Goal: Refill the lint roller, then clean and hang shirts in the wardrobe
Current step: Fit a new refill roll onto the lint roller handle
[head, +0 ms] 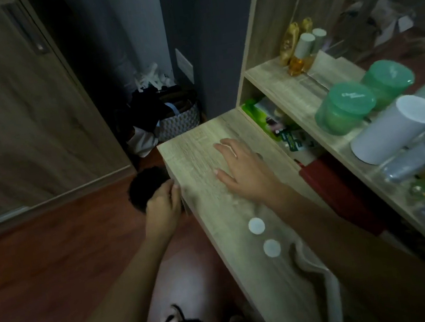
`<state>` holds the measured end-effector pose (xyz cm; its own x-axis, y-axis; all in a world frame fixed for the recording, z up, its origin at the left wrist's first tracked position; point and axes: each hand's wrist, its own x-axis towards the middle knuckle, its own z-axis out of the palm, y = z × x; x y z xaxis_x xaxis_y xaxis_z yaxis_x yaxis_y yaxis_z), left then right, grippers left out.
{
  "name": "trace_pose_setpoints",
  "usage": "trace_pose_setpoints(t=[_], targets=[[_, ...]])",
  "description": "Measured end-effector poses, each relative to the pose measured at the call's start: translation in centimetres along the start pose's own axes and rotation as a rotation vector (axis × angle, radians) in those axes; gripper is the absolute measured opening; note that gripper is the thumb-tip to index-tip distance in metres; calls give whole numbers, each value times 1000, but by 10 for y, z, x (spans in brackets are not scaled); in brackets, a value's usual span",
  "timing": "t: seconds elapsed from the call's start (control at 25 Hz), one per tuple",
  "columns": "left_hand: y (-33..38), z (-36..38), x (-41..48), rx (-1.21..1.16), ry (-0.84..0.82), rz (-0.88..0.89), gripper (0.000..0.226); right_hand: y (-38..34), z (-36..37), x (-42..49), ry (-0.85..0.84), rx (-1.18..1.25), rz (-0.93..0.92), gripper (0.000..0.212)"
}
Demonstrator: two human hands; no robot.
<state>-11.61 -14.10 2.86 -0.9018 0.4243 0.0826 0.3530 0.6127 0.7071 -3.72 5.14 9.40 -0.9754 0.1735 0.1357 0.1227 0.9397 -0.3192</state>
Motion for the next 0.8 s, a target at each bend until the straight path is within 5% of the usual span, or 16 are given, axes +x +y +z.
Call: trace_pose_setpoints(t=[0.2,0.48,0.8], targets=[[39,50,-50,38,-186,85,40,62,-6,-15,41,-46,39,57],[53,99,-75,208,-447,472,48,94,24,-30,-193,-39,20,65],[54,126,-82,279,-409,467,28,105,23,-39,-132,27,79,39]])
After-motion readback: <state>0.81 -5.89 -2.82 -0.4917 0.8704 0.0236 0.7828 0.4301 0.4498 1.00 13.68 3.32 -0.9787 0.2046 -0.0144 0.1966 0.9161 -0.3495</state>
